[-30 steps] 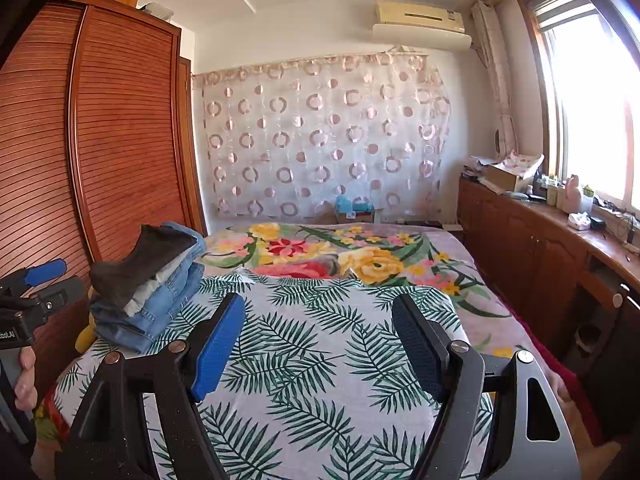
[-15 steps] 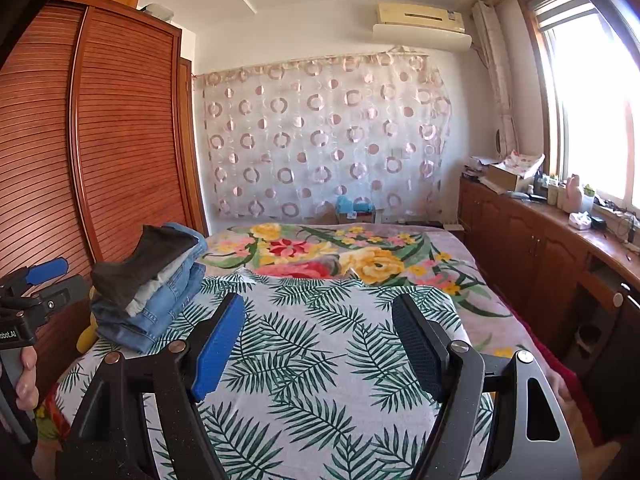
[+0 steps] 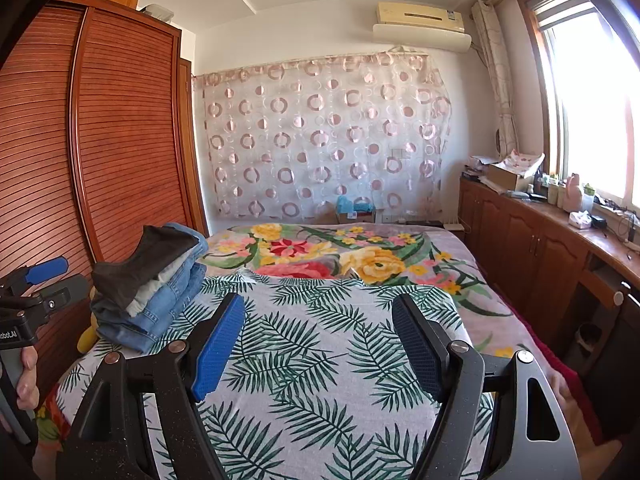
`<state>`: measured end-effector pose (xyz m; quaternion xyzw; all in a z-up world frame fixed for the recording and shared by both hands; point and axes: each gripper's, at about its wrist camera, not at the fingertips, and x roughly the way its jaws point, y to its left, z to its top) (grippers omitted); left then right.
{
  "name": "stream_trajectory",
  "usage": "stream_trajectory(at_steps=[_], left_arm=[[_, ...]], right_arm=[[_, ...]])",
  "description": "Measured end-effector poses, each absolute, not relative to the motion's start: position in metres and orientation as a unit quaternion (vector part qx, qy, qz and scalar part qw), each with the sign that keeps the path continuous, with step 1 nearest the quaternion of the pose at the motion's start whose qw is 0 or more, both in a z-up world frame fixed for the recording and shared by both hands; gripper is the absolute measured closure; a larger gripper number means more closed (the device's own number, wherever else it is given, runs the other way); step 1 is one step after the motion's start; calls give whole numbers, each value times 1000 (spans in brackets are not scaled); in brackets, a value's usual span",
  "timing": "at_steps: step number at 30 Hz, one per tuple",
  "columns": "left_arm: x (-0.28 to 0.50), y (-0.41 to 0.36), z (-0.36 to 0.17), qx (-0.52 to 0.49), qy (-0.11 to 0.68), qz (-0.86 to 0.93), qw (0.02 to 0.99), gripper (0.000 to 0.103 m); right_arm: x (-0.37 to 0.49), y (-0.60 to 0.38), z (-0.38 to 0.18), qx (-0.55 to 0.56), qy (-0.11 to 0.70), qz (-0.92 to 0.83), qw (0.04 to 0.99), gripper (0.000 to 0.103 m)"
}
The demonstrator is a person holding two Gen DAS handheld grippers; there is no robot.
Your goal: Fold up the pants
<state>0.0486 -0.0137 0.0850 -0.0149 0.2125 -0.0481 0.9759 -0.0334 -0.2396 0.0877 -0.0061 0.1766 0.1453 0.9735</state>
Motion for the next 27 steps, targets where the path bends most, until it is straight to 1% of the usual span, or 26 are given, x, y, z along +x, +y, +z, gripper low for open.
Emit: stream_trajectory(at_steps=[27], left_arm=[[48, -14, 84, -16, 213, -49, 976, 0]], right_arm=[[-35, -236, 87, -1, 181, 141, 973, 25]])
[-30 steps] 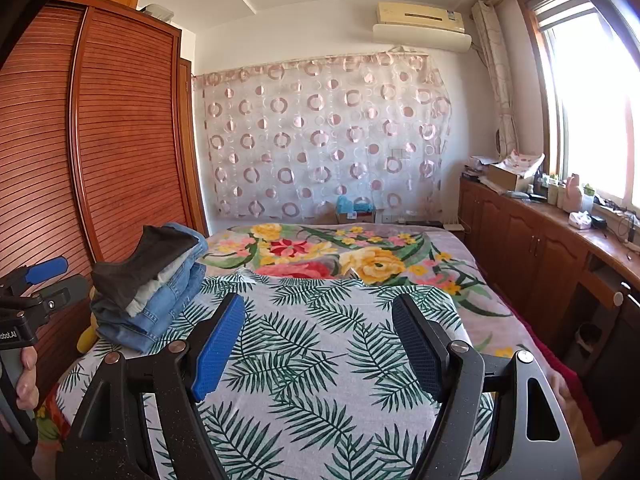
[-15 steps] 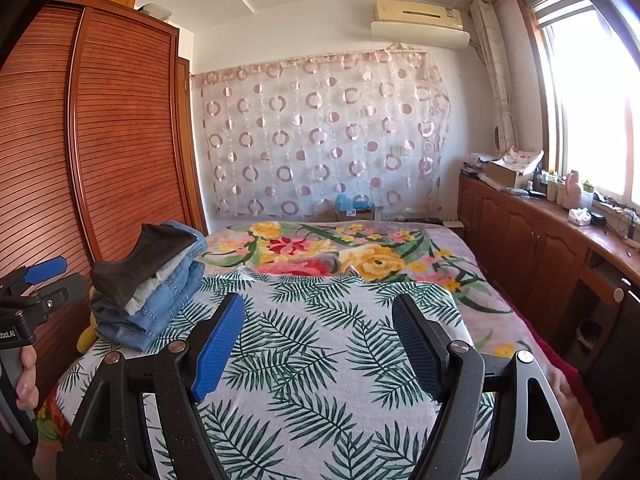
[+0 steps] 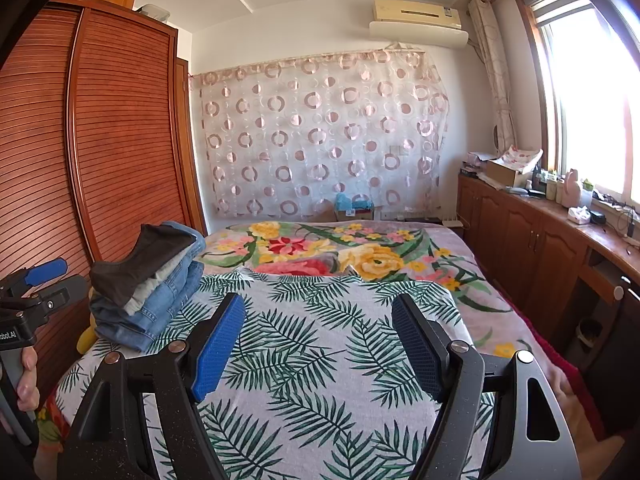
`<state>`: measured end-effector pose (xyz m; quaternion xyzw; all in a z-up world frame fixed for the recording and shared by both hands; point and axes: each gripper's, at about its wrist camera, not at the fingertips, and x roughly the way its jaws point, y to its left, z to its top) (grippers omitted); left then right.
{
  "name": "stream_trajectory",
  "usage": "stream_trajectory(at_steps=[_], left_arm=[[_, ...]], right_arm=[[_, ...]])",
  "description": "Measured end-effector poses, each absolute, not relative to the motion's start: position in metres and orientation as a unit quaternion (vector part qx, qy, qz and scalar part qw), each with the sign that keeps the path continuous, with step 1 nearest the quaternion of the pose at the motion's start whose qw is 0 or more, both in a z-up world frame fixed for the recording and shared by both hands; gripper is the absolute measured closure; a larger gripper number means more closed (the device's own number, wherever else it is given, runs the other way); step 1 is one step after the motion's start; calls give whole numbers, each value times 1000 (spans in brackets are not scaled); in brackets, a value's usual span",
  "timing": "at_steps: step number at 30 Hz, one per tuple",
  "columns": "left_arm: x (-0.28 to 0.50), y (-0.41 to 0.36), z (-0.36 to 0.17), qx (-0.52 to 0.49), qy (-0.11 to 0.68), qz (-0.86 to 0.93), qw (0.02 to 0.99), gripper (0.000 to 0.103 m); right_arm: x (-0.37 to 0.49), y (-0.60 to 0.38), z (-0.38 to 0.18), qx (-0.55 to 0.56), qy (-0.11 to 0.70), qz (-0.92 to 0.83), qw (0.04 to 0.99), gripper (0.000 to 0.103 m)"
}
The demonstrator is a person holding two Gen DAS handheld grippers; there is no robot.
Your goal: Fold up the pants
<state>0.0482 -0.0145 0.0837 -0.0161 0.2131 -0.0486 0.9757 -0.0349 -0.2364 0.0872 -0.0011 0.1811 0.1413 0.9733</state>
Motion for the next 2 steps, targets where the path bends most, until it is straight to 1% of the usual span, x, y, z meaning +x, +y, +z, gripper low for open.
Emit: stream_trajectory(at_steps=[2], left_arm=[[48, -14, 84, -17, 213, -49, 976, 0]], right_arm=[[-35, -236, 87, -2, 181, 141, 973, 25]])
